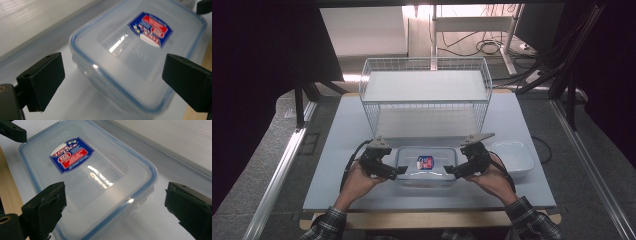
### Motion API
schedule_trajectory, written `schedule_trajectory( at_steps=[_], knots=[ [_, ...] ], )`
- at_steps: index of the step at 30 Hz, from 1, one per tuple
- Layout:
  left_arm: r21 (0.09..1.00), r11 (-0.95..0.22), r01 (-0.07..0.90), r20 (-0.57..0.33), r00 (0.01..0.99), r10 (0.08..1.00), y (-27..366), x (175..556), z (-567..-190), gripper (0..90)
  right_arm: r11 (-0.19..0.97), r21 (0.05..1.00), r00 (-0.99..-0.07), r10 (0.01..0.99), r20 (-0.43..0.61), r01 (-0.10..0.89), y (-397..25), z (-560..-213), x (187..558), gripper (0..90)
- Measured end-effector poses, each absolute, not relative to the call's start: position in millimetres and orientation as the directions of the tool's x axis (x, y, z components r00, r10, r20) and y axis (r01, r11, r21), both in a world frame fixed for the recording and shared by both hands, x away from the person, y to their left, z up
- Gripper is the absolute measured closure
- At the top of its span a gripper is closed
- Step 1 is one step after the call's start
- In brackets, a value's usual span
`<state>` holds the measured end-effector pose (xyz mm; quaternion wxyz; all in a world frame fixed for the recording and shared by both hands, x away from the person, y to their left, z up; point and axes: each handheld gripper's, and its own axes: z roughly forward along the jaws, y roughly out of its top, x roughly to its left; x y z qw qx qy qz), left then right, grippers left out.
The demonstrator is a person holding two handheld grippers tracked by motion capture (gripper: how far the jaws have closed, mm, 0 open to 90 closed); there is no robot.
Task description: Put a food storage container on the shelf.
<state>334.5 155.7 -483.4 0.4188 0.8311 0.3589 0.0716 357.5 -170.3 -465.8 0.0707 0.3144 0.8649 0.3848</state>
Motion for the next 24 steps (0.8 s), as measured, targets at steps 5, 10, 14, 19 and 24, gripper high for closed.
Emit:
schedule_trajectory(
  at_steps=[5, 10, 14, 19, 24],
  knots=[
    [0.723, -0.378, 0.579, -0.245, 0.726, 0.643, 151.9, 344.7, -496.3, 4.3, 0.516, 0.689, -0.792, 0.594, 0.141, 0.509, -164.8, -472.8, 363.5, 5.0],
    [0.695, -0.316, 0.646, -0.387, 0.707, 0.592, 153.3, 348.8, -510.7, 0.0, 0.473, 0.666, -0.77, 0.586, 0.252, 0.578, -167.7, -484.0, 368.7, 2.0],
    [0.667, -0.304, 0.68, -0.438, 0.688, 0.578, 155.7, 346.9, -513.6, 0.3, 0.444, 0.637, -0.746, 0.572, 0.34, 0.63, -169.1, -491.1, 370.0, 2.2],
    [0.616, -0.283, 0.735, -0.514, 0.647, 0.562, 161.3, 339.6, -516.8, 4.8, 0.432, 0.603, -0.721, 0.567, 0.398, 0.671, -174.6, -492.1, 366.6, 8.4],
    [0.612, -0.261, 0.746, -0.526, 0.631, 0.571, 167.5, 334.7, -511.8, 16.3, 0.427, 0.595, -0.713, 0.572, 0.406, 0.681, -179.6, -487.7, 358.9, 16.8]
  ],
)
